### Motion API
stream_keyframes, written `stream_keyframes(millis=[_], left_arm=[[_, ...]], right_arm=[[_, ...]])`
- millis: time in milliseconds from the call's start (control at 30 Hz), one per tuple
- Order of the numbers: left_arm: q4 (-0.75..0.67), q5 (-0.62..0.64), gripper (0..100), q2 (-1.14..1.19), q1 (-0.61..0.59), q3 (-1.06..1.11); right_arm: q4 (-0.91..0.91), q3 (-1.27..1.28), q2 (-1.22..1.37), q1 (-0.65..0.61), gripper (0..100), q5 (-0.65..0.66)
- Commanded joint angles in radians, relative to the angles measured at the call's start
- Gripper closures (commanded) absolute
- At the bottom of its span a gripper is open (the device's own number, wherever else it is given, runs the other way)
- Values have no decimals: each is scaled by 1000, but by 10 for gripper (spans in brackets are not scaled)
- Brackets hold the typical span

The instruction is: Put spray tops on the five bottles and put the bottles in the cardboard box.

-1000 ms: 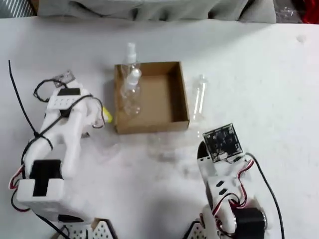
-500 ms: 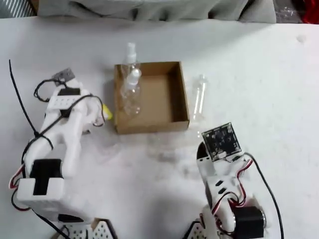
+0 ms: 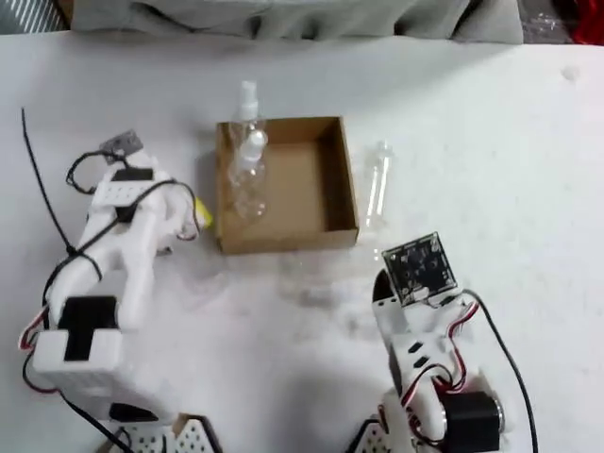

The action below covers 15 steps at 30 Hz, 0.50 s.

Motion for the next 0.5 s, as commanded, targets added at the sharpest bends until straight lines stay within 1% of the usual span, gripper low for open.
stream_keyframes(millis=[0, 200, 267, 300, 367, 400, 467], left_arm=[[-18, 8, 721, 10, 27, -43], [-15, 8, 736, 22, 38, -58], [-18, 5, 804, 21, 36, -58], [-20, -2, 854, 19, 36, -58], [-25, -60, 969, 19, 27, -61], [-29, -87, 992, 19, 27, -68], [-26, -110, 947, 19, 25, -72]], right_arm=[[8, -9, -2, -8, 984, 8], [10, -8, -2, -53, 984, 8], [10, -8, -2, -54, 984, 8], [10, -8, -2, -54, 984, 8], [10, -8, -2, -54, 984, 8], [10, -8, -2, -54, 984, 8], [10, -8, -2, -54, 984, 8]])
